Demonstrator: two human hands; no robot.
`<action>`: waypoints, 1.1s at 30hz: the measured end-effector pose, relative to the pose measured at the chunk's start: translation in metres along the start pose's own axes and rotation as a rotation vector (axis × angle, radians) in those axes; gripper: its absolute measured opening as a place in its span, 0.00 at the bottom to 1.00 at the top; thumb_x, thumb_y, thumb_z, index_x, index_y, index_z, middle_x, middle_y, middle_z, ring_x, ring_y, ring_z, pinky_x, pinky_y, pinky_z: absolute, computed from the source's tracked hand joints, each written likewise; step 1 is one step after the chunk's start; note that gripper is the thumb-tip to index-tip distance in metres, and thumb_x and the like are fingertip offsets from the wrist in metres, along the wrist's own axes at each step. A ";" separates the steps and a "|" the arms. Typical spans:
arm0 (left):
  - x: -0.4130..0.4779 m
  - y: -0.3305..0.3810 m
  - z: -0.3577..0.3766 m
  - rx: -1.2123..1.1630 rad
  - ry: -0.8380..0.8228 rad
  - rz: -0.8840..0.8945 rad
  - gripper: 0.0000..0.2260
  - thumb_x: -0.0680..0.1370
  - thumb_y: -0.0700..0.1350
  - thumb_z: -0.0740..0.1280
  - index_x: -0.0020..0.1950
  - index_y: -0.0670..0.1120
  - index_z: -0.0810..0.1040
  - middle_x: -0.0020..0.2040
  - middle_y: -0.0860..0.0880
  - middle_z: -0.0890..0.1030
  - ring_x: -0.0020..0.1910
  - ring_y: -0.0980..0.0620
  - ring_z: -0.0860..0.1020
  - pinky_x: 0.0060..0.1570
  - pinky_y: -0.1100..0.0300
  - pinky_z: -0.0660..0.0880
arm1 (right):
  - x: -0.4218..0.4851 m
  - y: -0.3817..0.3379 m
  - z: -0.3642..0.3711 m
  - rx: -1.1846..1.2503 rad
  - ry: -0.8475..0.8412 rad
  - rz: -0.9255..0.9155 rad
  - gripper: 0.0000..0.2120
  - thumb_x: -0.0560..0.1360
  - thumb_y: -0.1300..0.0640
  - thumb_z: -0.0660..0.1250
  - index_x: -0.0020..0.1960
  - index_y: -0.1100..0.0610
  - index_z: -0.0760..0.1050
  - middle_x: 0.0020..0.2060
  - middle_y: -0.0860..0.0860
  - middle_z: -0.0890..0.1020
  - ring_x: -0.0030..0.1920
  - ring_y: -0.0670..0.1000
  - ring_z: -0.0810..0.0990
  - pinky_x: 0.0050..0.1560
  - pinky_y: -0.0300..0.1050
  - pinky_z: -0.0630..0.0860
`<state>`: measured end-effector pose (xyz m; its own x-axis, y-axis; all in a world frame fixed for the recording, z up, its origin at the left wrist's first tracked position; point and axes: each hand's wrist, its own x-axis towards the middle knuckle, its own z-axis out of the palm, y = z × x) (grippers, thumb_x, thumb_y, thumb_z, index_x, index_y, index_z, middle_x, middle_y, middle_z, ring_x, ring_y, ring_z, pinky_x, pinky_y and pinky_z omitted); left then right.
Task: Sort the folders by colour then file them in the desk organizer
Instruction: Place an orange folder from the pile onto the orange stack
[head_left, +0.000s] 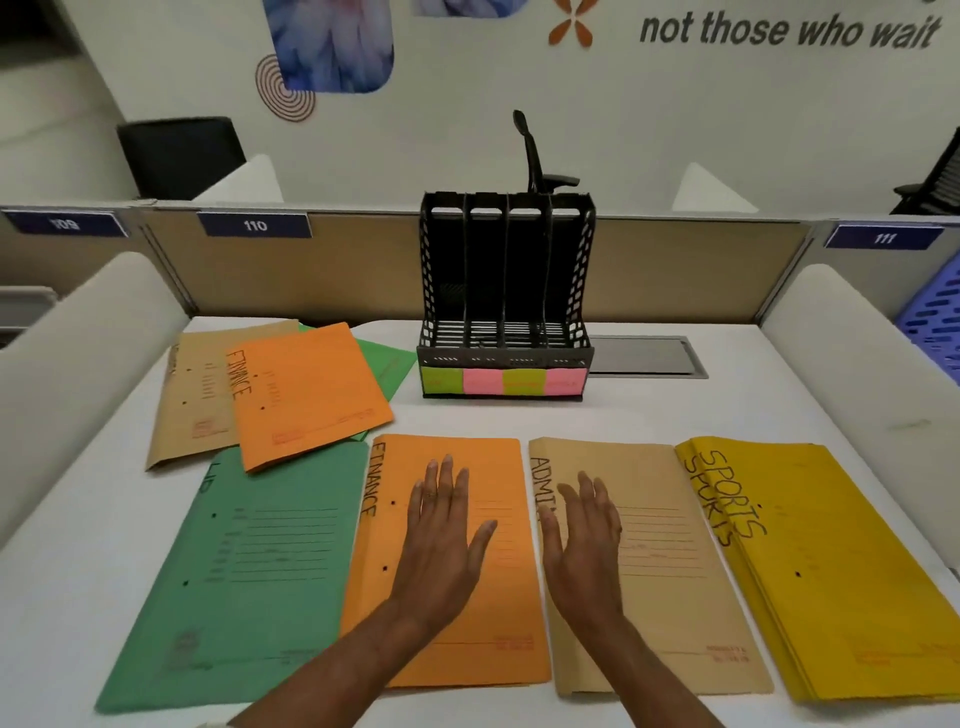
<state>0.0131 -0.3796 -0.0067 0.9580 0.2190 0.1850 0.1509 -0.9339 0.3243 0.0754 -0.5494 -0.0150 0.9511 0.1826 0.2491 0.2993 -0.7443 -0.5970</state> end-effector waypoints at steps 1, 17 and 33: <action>-0.001 -0.012 -0.006 0.005 0.005 -0.006 0.32 0.83 0.63 0.48 0.82 0.47 0.48 0.82 0.48 0.41 0.80 0.51 0.36 0.78 0.52 0.39 | -0.001 -0.011 0.007 0.005 0.000 -0.008 0.21 0.82 0.48 0.57 0.72 0.55 0.70 0.78 0.53 0.63 0.80 0.52 0.51 0.79 0.53 0.49; -0.015 -0.122 -0.062 -0.029 0.106 -0.302 0.33 0.83 0.61 0.52 0.82 0.46 0.46 0.82 0.49 0.40 0.80 0.53 0.35 0.79 0.51 0.39 | -0.006 -0.108 0.068 0.034 -0.153 -0.241 0.21 0.83 0.45 0.55 0.73 0.51 0.68 0.79 0.50 0.59 0.80 0.48 0.46 0.78 0.45 0.40; 0.038 -0.257 -0.088 -0.761 0.177 -0.964 0.27 0.81 0.54 0.64 0.77 0.45 0.63 0.75 0.42 0.69 0.72 0.41 0.70 0.67 0.46 0.69 | 0.009 -0.164 0.155 0.008 -0.258 -0.190 0.24 0.83 0.42 0.51 0.76 0.49 0.63 0.80 0.45 0.52 0.79 0.42 0.38 0.77 0.43 0.40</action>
<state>-0.0111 -0.1064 -0.0020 0.4800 0.8153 -0.3239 0.5387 0.0175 0.8423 0.0471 -0.3263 -0.0327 0.8658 0.4754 0.1561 0.4730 -0.6761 -0.5649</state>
